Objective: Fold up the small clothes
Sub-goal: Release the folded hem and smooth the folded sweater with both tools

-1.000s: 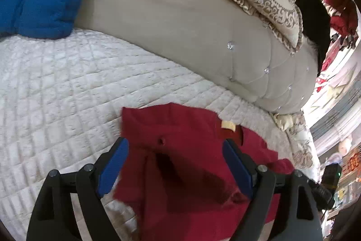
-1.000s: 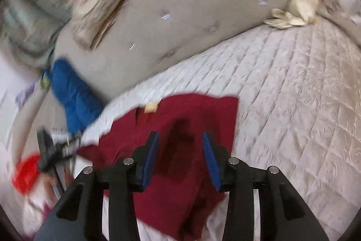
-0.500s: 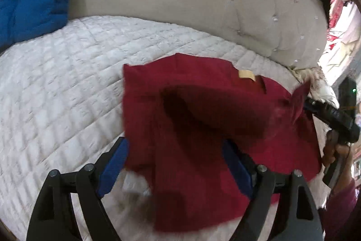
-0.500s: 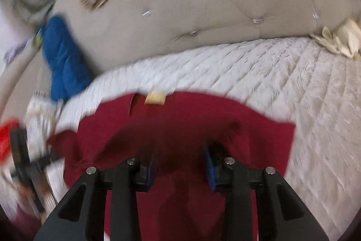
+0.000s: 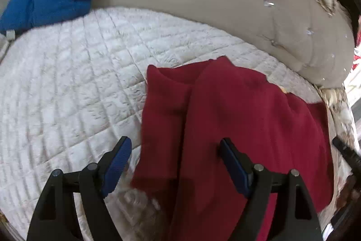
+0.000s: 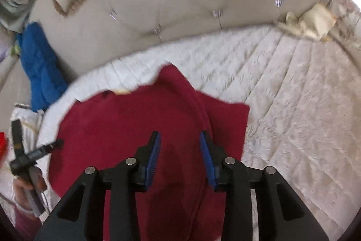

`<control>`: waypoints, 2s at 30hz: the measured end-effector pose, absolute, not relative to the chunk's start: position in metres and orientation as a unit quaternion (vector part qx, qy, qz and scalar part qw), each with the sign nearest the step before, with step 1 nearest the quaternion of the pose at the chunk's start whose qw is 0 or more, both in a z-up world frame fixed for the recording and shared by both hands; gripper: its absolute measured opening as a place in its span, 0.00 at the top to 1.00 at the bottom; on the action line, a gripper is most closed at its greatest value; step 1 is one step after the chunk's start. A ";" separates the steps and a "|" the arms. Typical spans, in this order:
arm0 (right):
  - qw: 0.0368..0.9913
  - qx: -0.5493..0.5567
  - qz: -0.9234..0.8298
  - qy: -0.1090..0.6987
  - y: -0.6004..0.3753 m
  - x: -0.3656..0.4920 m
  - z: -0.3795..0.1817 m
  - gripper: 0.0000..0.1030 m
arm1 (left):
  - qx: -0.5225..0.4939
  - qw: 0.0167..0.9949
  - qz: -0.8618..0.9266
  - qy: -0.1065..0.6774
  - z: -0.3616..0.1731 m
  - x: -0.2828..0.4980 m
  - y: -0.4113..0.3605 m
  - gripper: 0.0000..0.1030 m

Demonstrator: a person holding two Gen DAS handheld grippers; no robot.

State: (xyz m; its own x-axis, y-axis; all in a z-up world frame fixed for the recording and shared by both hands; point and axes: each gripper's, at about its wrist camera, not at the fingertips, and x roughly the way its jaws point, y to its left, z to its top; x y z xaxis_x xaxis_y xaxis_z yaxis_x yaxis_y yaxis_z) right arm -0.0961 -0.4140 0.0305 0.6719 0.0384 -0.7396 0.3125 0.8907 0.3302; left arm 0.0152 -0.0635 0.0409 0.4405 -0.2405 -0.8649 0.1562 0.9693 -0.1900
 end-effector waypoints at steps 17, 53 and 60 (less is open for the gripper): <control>0.876 0.161 -0.114 0.441 -0.386 -0.156 0.011 1.00 | -0.040 0.866 -0.075 0.492 0.042 -0.035 -0.052 0.19; 0.857 0.097 0.056 0.503 -0.141 0.123 0.008 1.00 | -0.120 0.864 -0.105 0.477 0.018 -0.031 -0.017 0.11; 0.857 0.096 0.084 0.500 -0.142 0.124 -0.007 1.00 | -0.113 0.866 -0.102 0.477 0.016 -0.028 -0.017 0.10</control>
State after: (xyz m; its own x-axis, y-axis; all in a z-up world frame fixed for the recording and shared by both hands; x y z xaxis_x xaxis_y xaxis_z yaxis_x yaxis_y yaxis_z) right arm 0.1239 -0.1416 -0.0070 0.4858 0.2405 -0.8403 -0.0480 0.9673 0.2491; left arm -0.0280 -0.0172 0.0157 0.5239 -0.2850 -0.8027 0.0692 0.9535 -0.2934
